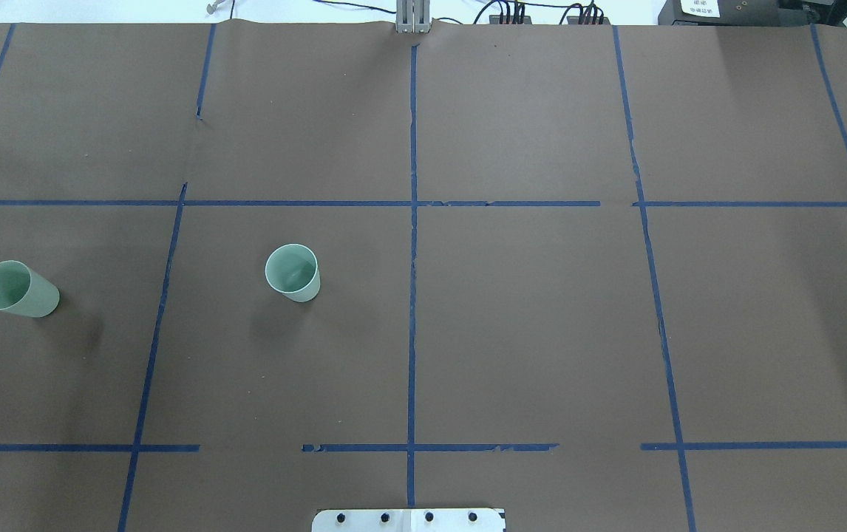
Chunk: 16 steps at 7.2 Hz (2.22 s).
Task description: Stack cups
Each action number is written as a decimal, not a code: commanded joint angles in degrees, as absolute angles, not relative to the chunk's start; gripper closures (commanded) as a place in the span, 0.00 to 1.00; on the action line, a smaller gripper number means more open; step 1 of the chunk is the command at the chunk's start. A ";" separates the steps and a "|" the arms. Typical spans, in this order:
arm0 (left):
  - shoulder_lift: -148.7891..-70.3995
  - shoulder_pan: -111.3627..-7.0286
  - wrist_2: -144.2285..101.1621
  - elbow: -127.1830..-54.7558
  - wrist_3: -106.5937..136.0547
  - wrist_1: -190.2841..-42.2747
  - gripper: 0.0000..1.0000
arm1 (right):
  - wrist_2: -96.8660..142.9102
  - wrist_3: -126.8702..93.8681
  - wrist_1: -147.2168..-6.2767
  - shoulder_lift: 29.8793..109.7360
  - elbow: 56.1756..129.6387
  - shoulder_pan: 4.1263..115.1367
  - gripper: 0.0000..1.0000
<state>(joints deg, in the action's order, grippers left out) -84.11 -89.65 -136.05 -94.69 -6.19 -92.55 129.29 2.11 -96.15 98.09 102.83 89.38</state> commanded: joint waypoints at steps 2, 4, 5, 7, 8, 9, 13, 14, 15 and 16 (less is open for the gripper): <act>-84.29 -89.65 -136.05 -94.31 -6.15 -92.64 0.00 | 129.29 2.11 -96.15 98.09 102.83 89.30 0.00; -87.61 -89.56 -136.06 -95.18 -5.98 -92.46 0.00 | 129.29 2.11 -96.15 98.09 102.83 89.38 0.00; -87.89 -87.39 -136.05 -95.27 -5.28 -92.81 0.00 | 129.29 2.11 -96.15 98.09 102.83 89.38 0.00; -88.42 -77.65 -135.97 -95.98 11.06 -102.32 0.00 | 129.29 2.11 -96.15 98.09 102.83 89.30 0.00; -87.81 -73.95 -135.79 -95.80 21.86 -110.83 0.00 | 129.29 2.11 -96.15 98.09 102.83 89.38 0.00; -87.02 -71.65 -135.53 -95.89 27.37 -115.27 0.00 | 129.29 2.11 -96.15 98.09 102.83 89.30 0.00; -83.15 -62.16 -128.94 -95.54 41.81 -128.03 0.00 | 129.29 2.11 -96.15 98.09 102.83 89.38 0.00; -82.54 -60.75 -128.94 -95.54 42.62 -129.10 0.00 | 129.29 2.11 -96.15 98.09 102.83 89.30 0.00; -82.01 -60.21 -128.94 -95.45 42.63 -129.46 0.07 | 129.29 2.11 -96.15 98.09 102.83 89.30 0.00; -81.91 -60.12 -129.63 -95.45 42.80 -128.68 0.96 | 129.29 2.11 -96.15 98.09 102.83 89.38 0.00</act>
<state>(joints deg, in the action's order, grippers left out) -82.27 -60.62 -129.12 -95.48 42.45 -128.87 129.29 2.11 -96.15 98.09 102.83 89.33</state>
